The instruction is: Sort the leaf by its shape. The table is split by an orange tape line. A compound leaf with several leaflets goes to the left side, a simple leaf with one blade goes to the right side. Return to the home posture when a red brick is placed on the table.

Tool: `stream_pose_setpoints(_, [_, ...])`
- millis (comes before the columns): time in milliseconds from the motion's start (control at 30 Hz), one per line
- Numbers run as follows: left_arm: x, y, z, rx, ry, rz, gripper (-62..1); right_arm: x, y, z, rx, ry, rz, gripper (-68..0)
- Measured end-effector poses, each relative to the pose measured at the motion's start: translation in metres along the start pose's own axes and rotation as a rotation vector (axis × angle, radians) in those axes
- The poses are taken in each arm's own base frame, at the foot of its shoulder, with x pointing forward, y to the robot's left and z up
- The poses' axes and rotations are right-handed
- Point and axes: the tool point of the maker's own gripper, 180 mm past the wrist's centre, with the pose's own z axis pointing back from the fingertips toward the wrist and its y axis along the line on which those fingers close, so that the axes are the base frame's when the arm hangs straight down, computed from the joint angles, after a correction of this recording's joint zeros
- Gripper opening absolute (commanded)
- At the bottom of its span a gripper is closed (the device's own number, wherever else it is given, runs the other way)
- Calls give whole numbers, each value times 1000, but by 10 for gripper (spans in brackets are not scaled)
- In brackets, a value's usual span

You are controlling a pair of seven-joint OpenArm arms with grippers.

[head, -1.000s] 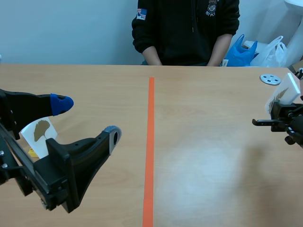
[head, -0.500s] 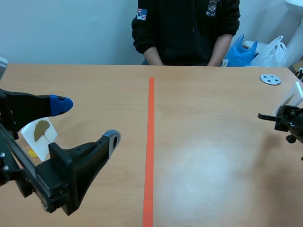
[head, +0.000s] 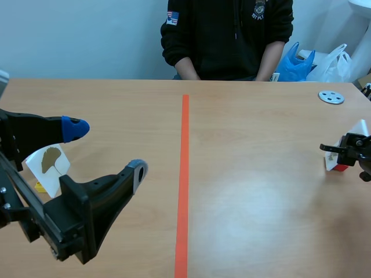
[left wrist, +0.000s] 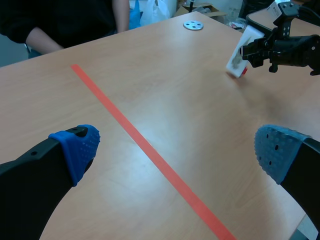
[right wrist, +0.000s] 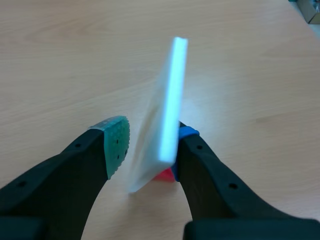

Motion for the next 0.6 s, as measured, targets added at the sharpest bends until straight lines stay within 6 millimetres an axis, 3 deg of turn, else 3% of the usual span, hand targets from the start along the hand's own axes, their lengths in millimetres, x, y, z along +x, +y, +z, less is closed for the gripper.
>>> stream_pose_setpoints(333, [-1,0,0,0,7,0,14,15,-1,1,17,-66,-20,-185])
stream_pose_setpoints(600, [-2,0,0,-1,9,-2,14,62,3,12,81,-179,51,-99])
